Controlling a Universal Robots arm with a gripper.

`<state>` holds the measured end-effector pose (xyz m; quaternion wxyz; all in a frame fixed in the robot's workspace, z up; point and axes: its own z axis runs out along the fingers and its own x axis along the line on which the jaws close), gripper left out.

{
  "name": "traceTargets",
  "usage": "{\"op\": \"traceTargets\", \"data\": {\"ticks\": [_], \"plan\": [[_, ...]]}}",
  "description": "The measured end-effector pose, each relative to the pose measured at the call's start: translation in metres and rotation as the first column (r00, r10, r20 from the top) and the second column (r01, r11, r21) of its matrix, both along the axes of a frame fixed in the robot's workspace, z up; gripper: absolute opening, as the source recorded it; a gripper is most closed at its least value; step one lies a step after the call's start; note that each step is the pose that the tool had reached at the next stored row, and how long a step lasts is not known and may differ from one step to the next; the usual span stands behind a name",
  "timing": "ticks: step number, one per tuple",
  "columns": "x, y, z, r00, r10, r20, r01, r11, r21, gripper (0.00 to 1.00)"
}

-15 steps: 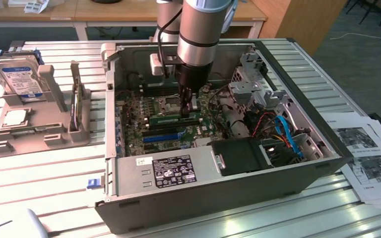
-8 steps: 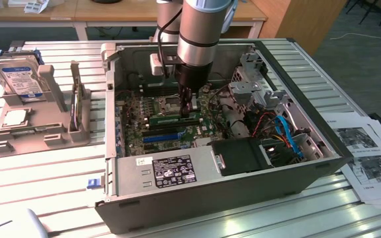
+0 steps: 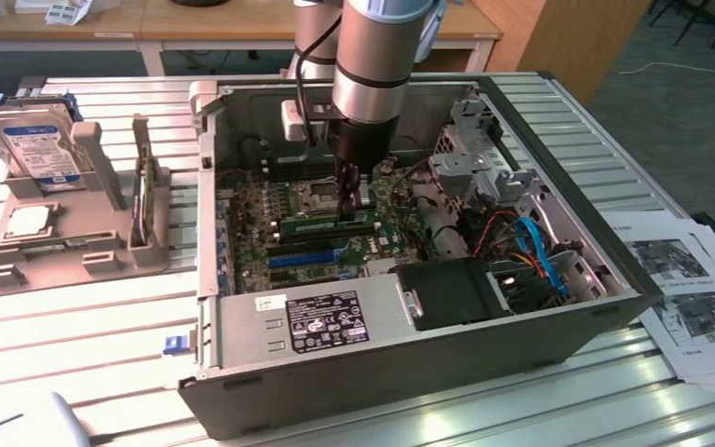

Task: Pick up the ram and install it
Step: 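Insert the ram into the slot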

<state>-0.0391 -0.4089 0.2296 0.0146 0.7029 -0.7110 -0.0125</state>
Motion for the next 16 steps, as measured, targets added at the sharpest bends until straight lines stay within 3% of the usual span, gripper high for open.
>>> {"op": "traceTargets", "data": {"ticks": [16], "plan": [[-0.0014,0.0001,0.0,1.0,0.0,0.0,0.0,1.0,0.0001,0.12]]}}
